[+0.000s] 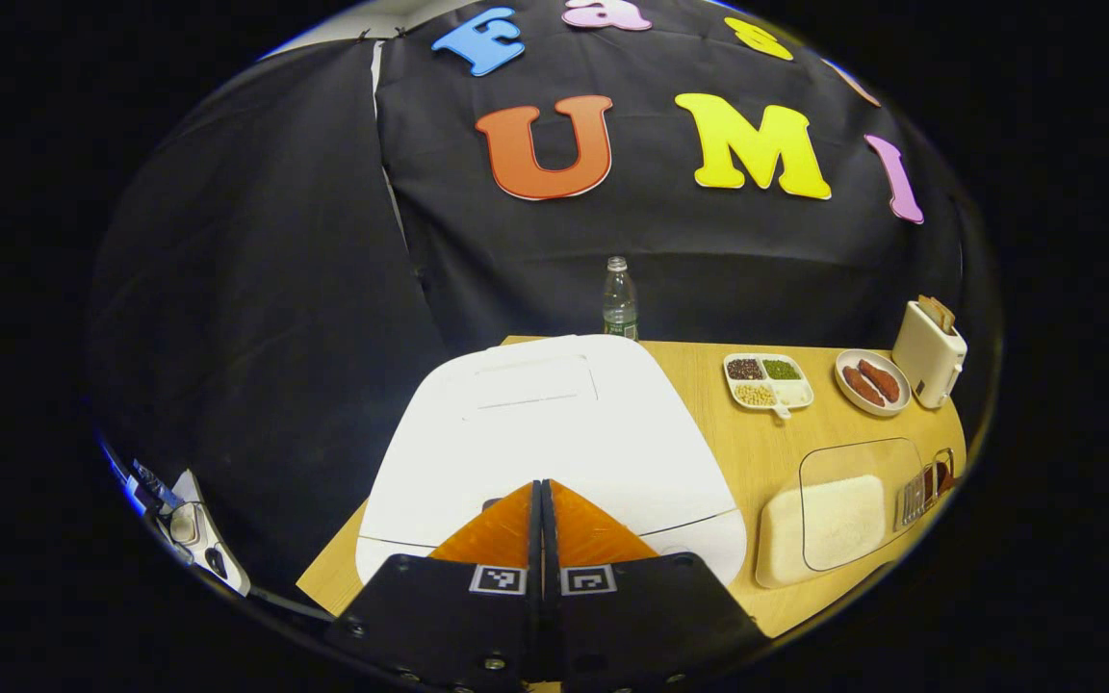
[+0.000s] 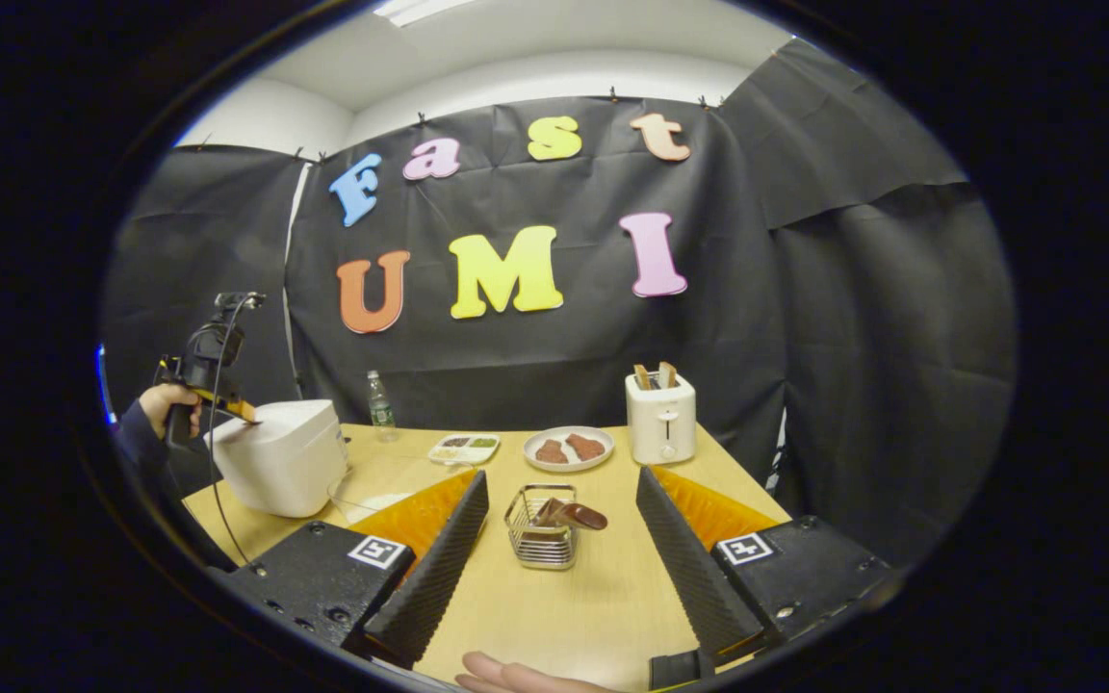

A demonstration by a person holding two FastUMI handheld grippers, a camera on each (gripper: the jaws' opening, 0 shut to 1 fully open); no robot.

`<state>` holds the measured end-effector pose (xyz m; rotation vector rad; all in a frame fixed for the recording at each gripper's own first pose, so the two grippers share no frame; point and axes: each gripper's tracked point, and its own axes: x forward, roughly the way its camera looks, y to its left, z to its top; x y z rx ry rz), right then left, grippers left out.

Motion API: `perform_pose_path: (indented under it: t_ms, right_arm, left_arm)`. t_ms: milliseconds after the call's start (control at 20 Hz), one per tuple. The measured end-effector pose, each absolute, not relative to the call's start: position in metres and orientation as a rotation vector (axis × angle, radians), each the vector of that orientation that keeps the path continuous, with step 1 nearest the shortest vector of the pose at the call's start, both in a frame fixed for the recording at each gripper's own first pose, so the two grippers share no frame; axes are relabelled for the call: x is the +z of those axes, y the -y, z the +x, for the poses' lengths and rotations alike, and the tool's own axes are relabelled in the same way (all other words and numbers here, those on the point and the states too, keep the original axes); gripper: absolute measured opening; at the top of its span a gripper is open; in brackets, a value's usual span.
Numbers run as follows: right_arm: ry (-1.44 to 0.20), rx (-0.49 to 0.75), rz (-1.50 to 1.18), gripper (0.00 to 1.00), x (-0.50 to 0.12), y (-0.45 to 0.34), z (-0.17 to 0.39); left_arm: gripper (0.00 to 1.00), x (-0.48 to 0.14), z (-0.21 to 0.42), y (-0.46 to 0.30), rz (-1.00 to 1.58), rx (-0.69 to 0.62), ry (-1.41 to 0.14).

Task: Close the left gripper, press the button to open the rice cooker; take a wooden spoon from the chopstick holder with the right hand, scoop a spoonful of rice and pour it into the rice cooker, then put the wooden spoon back into the chopstick holder.

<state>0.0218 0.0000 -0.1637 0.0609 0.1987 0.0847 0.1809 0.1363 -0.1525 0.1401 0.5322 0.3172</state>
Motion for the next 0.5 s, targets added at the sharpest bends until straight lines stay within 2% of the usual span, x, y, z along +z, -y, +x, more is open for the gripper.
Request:
perform_pose_path:
  t_ms: [500]
  right_arm:
    - [-0.227, 0.090, 0.089, 0.98, -0.169, -0.003, 0.026]
  left_arm:
    - [0.00, -0.166, 0.175, -0.143, 0.044, 0.340, -0.578]
